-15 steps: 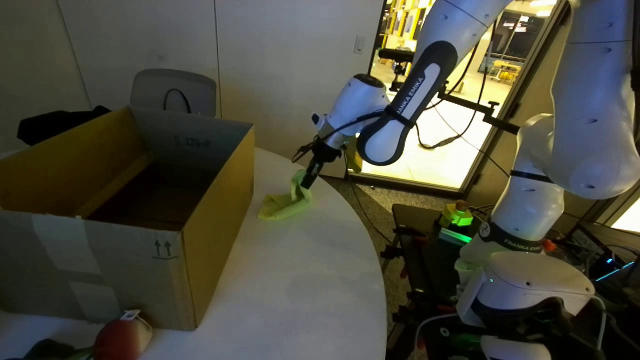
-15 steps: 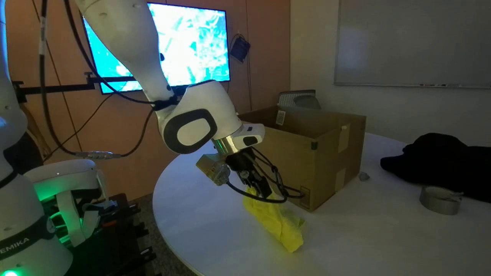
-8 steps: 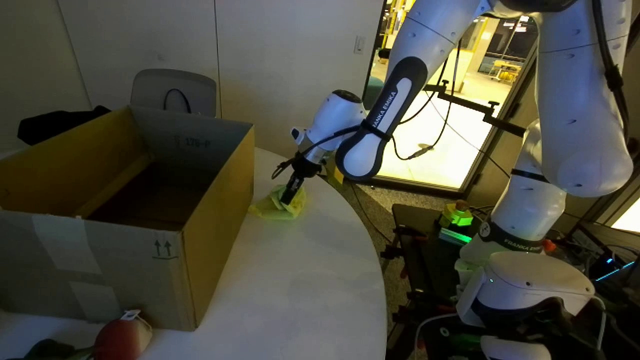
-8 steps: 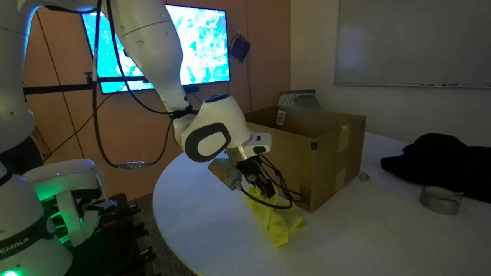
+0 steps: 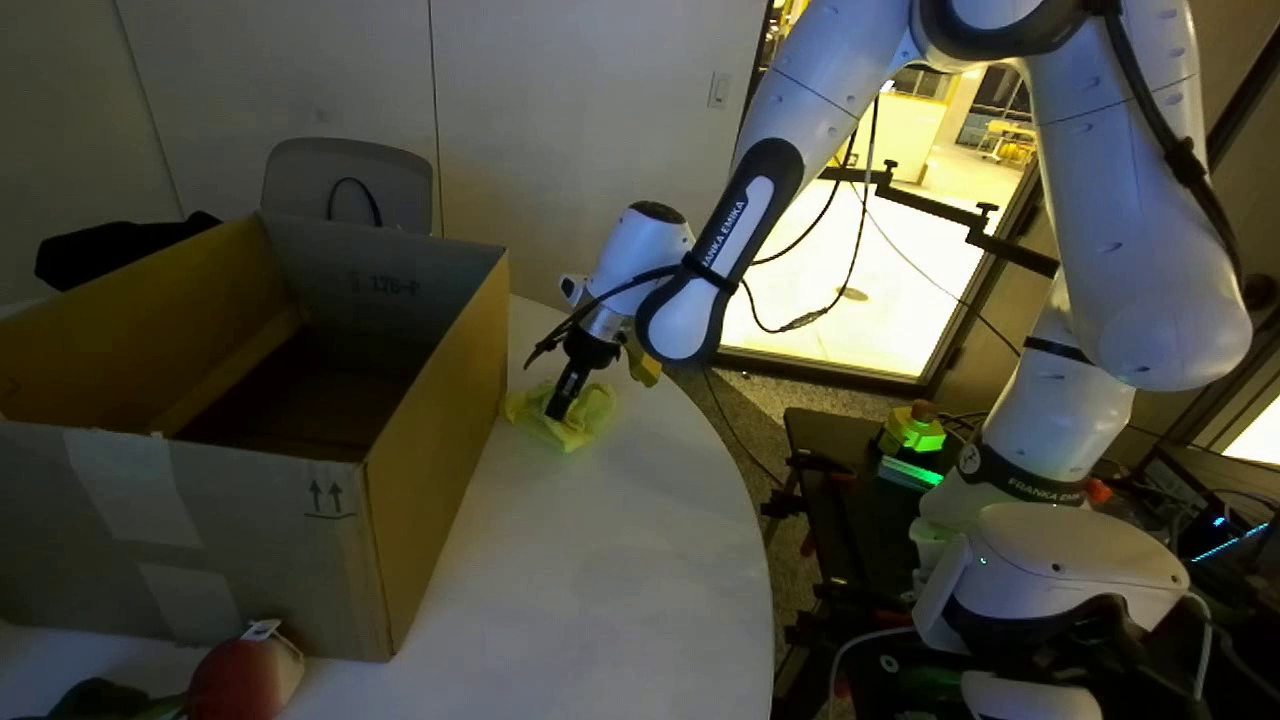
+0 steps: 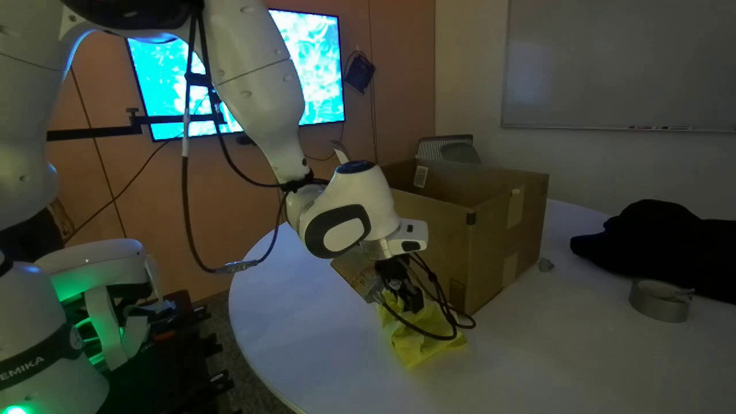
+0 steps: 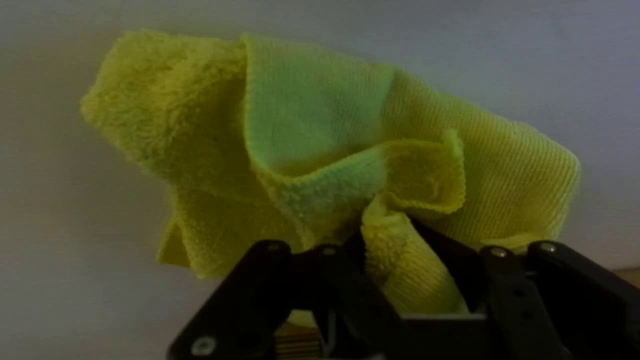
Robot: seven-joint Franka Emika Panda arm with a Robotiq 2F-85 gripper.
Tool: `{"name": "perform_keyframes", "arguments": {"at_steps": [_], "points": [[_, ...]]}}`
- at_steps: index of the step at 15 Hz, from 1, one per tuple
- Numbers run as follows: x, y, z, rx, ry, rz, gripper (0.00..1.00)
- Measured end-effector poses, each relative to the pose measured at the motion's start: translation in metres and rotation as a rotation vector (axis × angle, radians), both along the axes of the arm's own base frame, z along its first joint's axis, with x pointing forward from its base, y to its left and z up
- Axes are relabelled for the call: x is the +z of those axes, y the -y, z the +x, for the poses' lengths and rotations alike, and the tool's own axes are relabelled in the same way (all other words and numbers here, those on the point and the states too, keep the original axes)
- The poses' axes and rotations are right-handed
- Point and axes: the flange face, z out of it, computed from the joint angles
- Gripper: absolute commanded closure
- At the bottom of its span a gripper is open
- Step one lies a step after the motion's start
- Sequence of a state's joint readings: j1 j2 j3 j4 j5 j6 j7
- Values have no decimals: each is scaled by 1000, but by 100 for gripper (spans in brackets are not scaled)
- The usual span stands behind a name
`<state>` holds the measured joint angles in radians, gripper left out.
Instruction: Pick up the marker and wrap it on the cloth, then pick up the cloth and put it in the box
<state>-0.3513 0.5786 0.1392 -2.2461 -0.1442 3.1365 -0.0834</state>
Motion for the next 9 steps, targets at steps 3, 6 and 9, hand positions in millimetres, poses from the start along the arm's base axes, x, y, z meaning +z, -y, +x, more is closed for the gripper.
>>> {"name": "perform_keyframes", "arguments": {"at_steps": [3,6,9], "points": [[-13,5,15,27,-62,9,41],[-17,12,28,47,-112,9,19],[-21,21,36,48,-152,5,0]]}}
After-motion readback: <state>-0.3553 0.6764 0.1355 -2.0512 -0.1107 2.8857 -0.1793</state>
